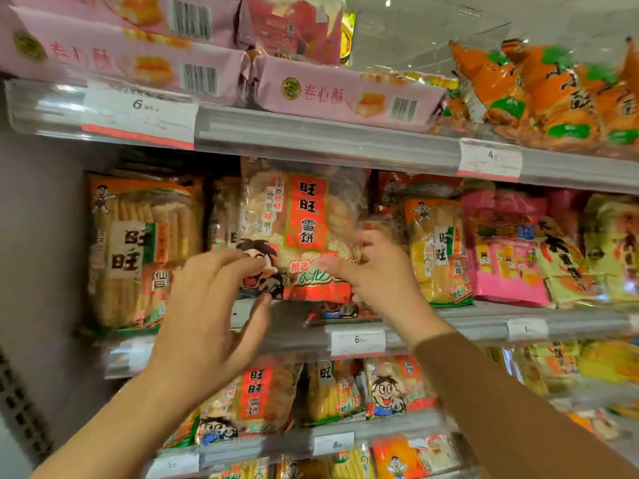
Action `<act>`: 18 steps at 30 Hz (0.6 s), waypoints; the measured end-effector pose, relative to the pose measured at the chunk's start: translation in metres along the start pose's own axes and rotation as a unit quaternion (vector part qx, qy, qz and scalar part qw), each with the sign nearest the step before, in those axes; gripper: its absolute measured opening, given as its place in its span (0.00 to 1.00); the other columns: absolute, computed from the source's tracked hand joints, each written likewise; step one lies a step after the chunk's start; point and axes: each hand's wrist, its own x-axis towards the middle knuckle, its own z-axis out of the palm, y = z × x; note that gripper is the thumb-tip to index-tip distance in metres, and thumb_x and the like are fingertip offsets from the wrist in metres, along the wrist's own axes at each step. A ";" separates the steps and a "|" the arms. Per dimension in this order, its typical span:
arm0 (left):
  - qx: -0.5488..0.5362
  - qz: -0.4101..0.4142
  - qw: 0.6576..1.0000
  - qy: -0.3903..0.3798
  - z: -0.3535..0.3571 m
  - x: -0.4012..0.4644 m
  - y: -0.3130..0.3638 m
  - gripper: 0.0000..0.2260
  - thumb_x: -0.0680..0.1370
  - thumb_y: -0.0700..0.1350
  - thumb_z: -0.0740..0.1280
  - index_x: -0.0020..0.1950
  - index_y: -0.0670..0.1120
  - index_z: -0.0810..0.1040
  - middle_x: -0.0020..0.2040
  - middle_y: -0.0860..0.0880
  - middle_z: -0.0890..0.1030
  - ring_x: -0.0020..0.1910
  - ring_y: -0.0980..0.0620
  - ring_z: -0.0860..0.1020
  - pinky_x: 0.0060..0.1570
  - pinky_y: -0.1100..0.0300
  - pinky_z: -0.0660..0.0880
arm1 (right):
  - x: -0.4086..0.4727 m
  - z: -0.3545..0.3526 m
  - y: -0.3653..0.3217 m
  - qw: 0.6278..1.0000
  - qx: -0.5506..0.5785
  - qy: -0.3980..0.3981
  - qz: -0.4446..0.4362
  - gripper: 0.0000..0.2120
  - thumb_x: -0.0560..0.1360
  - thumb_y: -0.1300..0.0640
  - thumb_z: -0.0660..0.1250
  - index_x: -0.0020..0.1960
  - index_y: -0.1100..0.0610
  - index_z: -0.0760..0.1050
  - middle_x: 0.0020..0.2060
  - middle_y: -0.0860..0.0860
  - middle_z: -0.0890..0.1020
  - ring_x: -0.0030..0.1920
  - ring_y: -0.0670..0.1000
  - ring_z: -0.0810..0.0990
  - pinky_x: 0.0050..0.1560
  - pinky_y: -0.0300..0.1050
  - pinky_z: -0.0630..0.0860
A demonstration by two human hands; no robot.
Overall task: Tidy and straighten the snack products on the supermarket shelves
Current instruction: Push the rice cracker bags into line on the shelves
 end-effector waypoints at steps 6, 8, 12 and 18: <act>-0.106 -0.025 0.993 -0.041 0.060 0.015 0.051 0.16 0.78 0.49 0.60 0.59 0.40 0.76 0.53 0.46 0.77 0.54 0.51 0.73 0.55 0.63 0.66 | -0.031 -0.103 0.080 0.998 -0.017 0.028 0.051 0.23 0.60 0.38 0.78 0.50 0.34 0.71 0.47 0.29 0.72 0.52 0.38 0.76 0.53 0.55 0.80; -0.135 -0.046 0.989 -0.045 0.087 0.026 0.071 0.14 0.79 0.49 0.60 0.59 0.42 0.75 0.51 0.49 0.76 0.51 0.54 0.73 0.53 0.68 0.65 | -0.041 -0.141 0.109 0.996 -0.029 0.054 0.061 0.24 0.55 0.34 0.76 0.47 0.34 0.71 0.48 0.30 0.76 0.52 0.37 0.77 0.49 0.45 0.80; -0.228 -0.219 0.947 -0.062 0.154 0.065 0.121 0.10 0.77 0.46 0.62 0.57 0.55 0.72 0.51 0.51 0.77 0.48 0.58 0.76 0.50 0.64 0.74 | -0.049 -0.217 0.161 0.994 -0.002 0.074 0.075 0.28 0.51 0.28 0.76 0.48 0.32 0.74 0.47 0.33 0.81 0.51 0.34 0.78 0.49 0.38 0.73; -0.113 -0.314 0.927 -0.169 0.246 0.110 0.172 0.33 0.74 0.48 0.72 0.75 0.44 0.61 0.67 0.39 0.70 0.63 0.38 0.73 0.64 0.45 0.71 | -0.043 -0.292 0.204 0.995 0.033 0.045 0.082 0.31 0.48 0.26 0.76 0.49 0.28 0.72 0.55 0.35 0.80 0.55 0.43 0.79 0.48 0.47 0.78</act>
